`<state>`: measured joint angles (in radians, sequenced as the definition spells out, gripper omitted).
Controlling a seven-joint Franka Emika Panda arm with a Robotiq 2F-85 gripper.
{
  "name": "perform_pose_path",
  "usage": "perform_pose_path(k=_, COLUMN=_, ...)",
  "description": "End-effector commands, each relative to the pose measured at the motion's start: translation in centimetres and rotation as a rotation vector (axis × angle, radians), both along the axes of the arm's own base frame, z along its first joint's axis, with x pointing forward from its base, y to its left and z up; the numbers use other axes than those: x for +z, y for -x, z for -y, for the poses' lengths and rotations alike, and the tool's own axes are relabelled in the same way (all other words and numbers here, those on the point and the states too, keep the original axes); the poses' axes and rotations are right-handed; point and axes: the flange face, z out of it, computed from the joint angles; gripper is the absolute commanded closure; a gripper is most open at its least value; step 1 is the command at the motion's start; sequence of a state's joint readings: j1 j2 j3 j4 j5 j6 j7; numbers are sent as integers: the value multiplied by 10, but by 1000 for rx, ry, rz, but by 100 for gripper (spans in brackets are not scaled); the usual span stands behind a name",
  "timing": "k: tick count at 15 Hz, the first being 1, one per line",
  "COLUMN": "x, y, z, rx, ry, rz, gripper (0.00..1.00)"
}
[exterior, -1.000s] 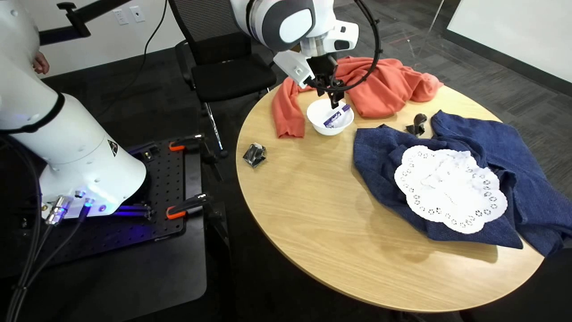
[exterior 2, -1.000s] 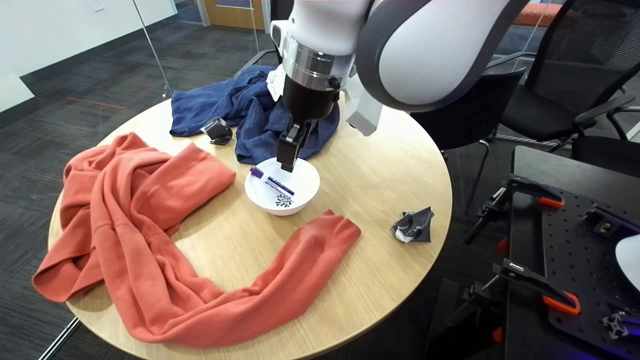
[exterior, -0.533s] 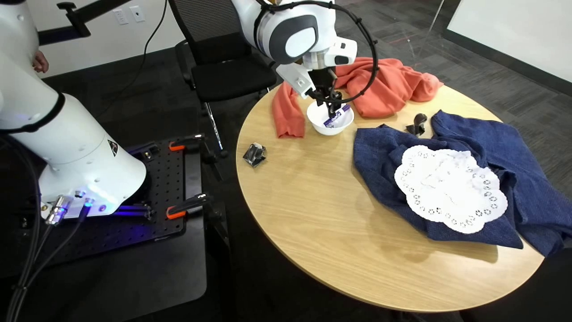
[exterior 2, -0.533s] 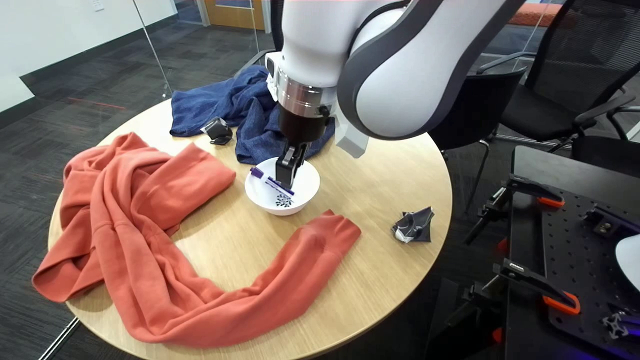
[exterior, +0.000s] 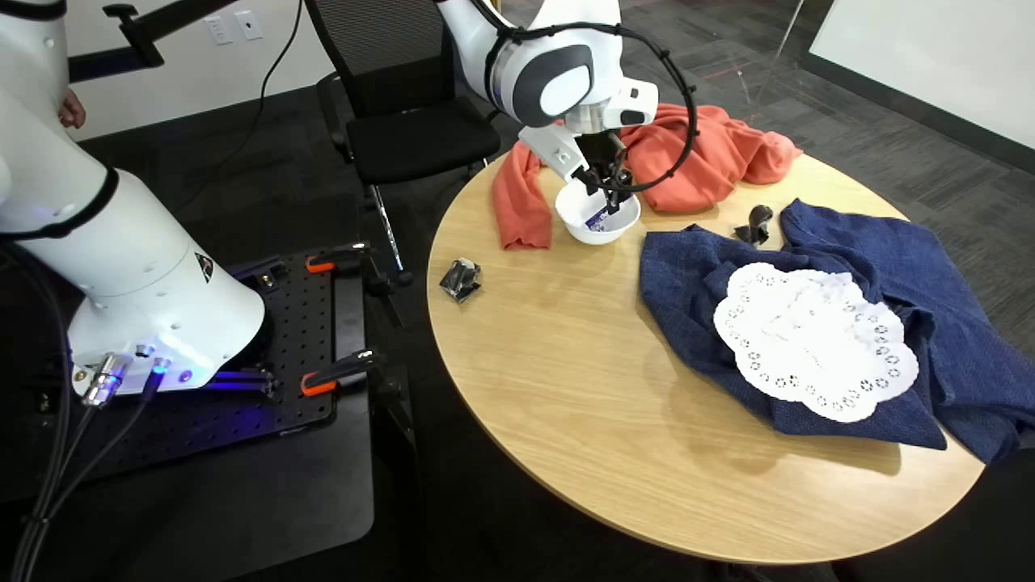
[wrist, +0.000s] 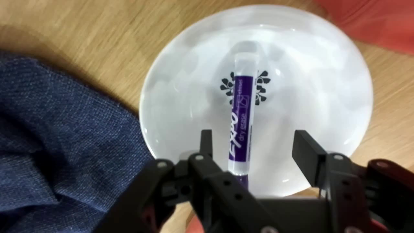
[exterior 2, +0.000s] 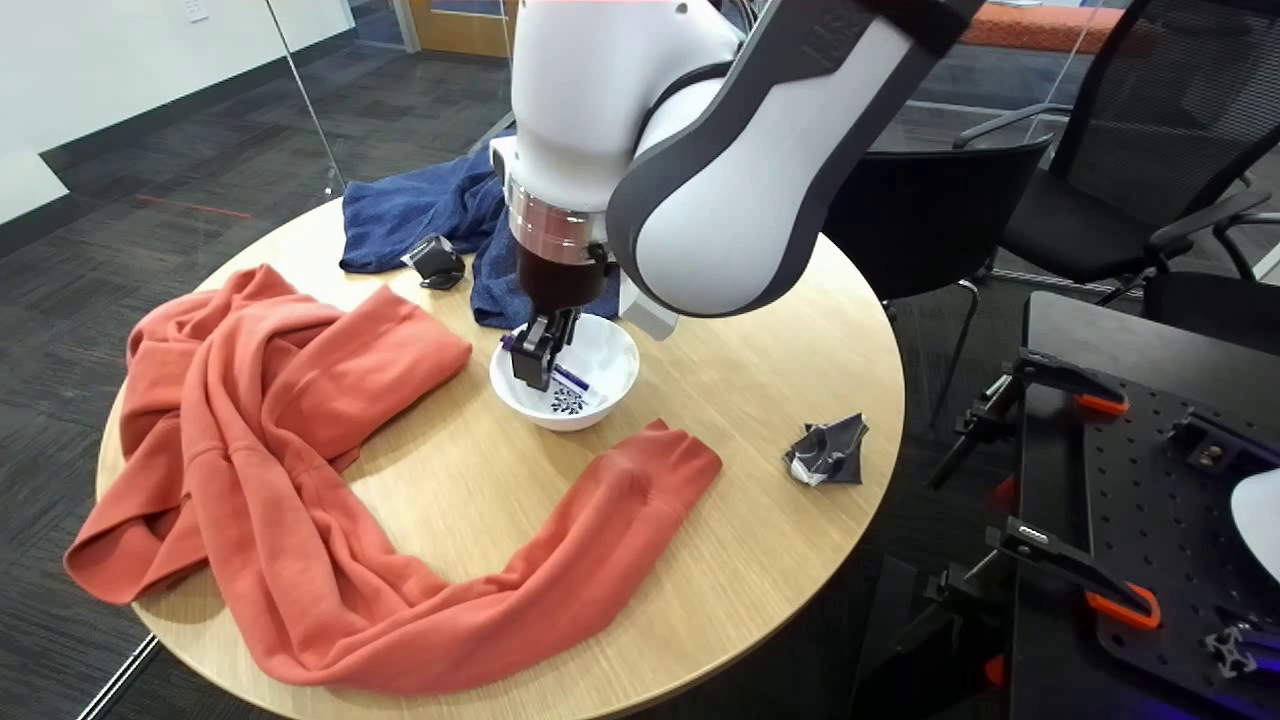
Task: Take the marker out of the white bowl
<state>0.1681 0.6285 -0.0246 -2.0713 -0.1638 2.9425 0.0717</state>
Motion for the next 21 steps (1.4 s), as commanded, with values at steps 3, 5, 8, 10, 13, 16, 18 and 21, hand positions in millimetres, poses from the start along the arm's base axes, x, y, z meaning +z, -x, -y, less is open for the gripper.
perform_pose_path(k=3, x=-15, y=-20, z=6, rx=-46, ry=8, rz=10, gripper=60)
perform_pose_path(k=5, x=-19, y=-20, z=9, rx=-49, ry=9, rz=7, gripper=74)
perform_pose_path(k=8, x=-12, y=-16, z=8, rx=-54, ry=0, rz=7, gripper=97)
perform_pose_path(k=10, x=3, y=-7, z=6, rx=-61, ry=-17, rz=10, gripper=95)
perform_pose_path(k=13, x=35, y=8, z=4, rx=-61, ry=-28, rz=47, gripper=95)
perform_pose_path(k=16, x=74, y=26, z=6, rx=-53, ry=-31, rz=100, gripper=95)
perform_pose_path(k=18, x=99, y=37, z=12, rx=-61, ry=-33, rz=140, gripper=95)
perform_pose_path(k=21, x=131, y=54, z=33, rx=-114, ry=-32, rz=198, gripper=95)
